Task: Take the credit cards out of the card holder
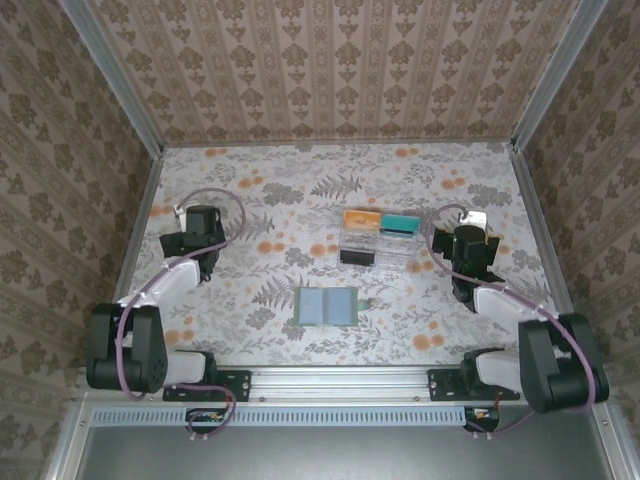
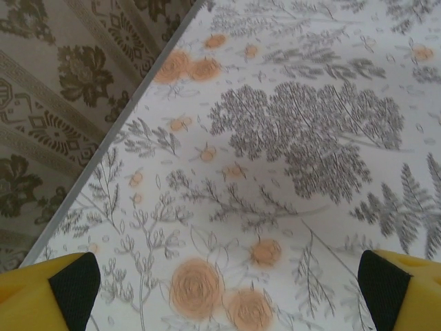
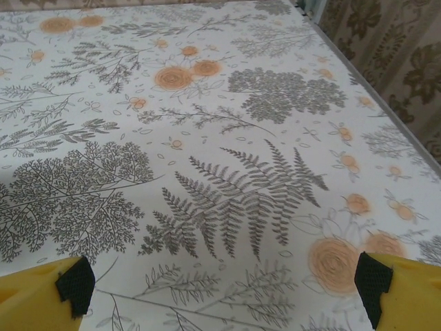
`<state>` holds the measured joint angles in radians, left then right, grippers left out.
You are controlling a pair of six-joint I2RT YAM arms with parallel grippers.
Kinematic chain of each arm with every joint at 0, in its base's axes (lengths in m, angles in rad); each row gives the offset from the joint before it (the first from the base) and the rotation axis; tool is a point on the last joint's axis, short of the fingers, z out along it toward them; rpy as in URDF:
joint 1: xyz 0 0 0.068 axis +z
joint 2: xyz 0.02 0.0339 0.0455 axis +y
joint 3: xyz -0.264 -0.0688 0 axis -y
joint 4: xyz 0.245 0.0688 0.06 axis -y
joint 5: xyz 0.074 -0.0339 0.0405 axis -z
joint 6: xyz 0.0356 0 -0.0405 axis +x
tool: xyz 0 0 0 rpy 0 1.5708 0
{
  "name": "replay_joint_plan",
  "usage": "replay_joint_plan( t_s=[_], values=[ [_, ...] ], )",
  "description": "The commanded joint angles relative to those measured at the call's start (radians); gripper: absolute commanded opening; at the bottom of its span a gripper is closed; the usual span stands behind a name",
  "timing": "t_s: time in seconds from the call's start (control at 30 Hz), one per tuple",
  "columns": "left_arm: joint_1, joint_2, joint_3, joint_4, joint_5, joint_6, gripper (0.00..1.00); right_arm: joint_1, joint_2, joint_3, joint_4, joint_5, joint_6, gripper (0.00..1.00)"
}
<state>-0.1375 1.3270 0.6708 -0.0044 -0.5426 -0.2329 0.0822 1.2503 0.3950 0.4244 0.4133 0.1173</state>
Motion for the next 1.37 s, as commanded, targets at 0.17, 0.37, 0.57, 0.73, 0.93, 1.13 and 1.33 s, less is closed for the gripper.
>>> replay_joint_plan(
  t_s=[0.17, 0.37, 0.57, 0.73, 0.93, 1.13, 1.33],
  values=[
    [0.048, 0.102, -0.105, 0.405, 0.099, 0.179, 1.0, -0.07, 0.219, 0.037, 0.335, -0.213, -0.03, 1.0],
    [0.116, 0.15, -0.167, 0.631, 0.283, 0.194, 1.0, -0.074, 0.273, 0.011, 0.424, -0.362, -0.079, 1.0],
    [0.096, 0.208, -0.274, 0.88, 0.408, 0.267, 1.0, -0.084, 0.277, 0.011, 0.428, -0.392, -0.076, 1.0],
    [0.099, 0.203, -0.277, 0.871, 0.399, 0.256, 1.0, -0.084, 0.278, 0.013, 0.424, -0.39, -0.077, 1.0],
    [0.097, 0.206, -0.28, 0.881, 0.394, 0.261, 1.0, -0.081, 0.276, 0.012, 0.428, -0.386, -0.079, 1.0],
    [0.093, 0.208, -0.278, 0.883, 0.392, 0.267, 1.0, -0.082, 0.277, 0.014, 0.425, -0.386, -0.08, 1.0],
    [0.096, 0.208, -0.275, 0.876, 0.42, 0.271, 1.0, -0.082, 0.277, 0.013, 0.425, -0.387, -0.079, 1.0]
  ],
)
